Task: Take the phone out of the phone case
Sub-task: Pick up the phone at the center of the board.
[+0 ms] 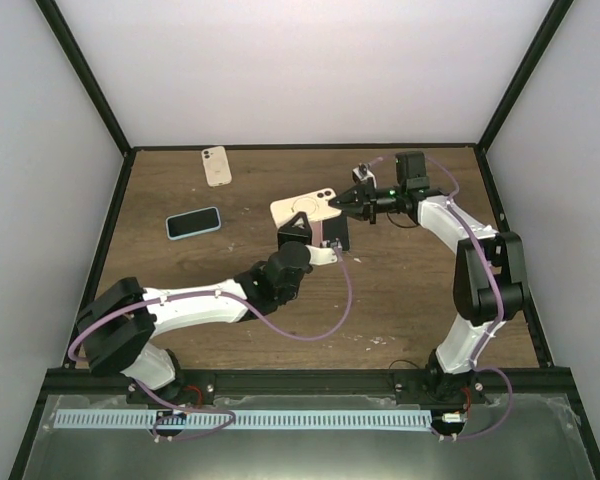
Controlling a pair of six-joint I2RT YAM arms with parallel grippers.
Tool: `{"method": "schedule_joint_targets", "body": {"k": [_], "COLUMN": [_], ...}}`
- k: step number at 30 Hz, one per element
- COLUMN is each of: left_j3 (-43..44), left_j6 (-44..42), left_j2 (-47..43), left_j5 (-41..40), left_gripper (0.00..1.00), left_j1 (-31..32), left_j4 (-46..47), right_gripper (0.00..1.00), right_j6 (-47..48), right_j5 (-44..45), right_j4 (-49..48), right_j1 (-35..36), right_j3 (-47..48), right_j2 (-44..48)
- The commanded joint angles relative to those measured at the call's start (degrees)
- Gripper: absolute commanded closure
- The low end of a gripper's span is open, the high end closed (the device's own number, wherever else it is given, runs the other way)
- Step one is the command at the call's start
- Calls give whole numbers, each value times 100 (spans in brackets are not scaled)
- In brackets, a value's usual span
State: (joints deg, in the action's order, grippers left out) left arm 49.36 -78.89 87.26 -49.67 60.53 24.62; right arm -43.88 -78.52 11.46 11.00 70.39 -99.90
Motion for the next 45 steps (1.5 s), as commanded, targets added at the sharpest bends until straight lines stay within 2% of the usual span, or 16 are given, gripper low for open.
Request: {"method": "schedule_joint_targets", "body": {"k": [1,3,4,7,9,14,17,20,23,26,30,33,36,39,42,45], "left_j3": [-57,-74,-83,-22,121,1038,1661,2298,2777,3216,3450,3513,3458,3281,3037,2701], "left_j6": [-485,-502,-512,-394,46,1954,3096,4163,5102,5822,6643,7259,7983,8635,9299,9982], "left_j2": [82,54,28,-40,-122,-362,-403,-386,-426,-506,-752,-853,-882,-895,-917,-943], "left_j5": [-44,-15,2,20,32,453,978,1716,2600,3689,5713,7000,8208,9279,10128,10820], "left_gripper": [91,100,100,100,100,100,100,100,100,100,100,100,100,100,100,100], "left_j1": [-23,-24,-24,-27,-73,-360,-591,-916,-1275,-1674,-2389,-2959,-3501,-3961,-4344,-4530], "left_j4": [581,595,622,518,19,-2317,-3606,-4733,-5552,-6008,-6149,-6029,-5736,-5175,-4481,-3675], "right_gripper": [99,96,91,70,55,30,17,9,4,1,0,0,0,0,0,0], "right_j6": [40,31,40,310,648,1644,2167,2800,3559,3863,3930,3650,3276,3037,2676,2307], "right_j5": [-506,-506,-505,-412,-252,-111,-49,135,594,884,1120,1198,1197,699,223,151], "right_j4": [-272,-295,-309,-91,263,1126,1511,1981,2496,2442,2090,1823,1444,984,620,257], "right_j1": [94,91,91,46,-39,-213,-316,-414,-459,-459,-459,-460,-461,-447,-419,-221], "right_j3": [-31,-51,-43,78,308,908,1217,1554,1983,2023,1978,2004,1943,1789,1729,1657], "right_j2": [344,354,342,310,275,195,192,194,213,382,601,661,768,885,806,797]}}
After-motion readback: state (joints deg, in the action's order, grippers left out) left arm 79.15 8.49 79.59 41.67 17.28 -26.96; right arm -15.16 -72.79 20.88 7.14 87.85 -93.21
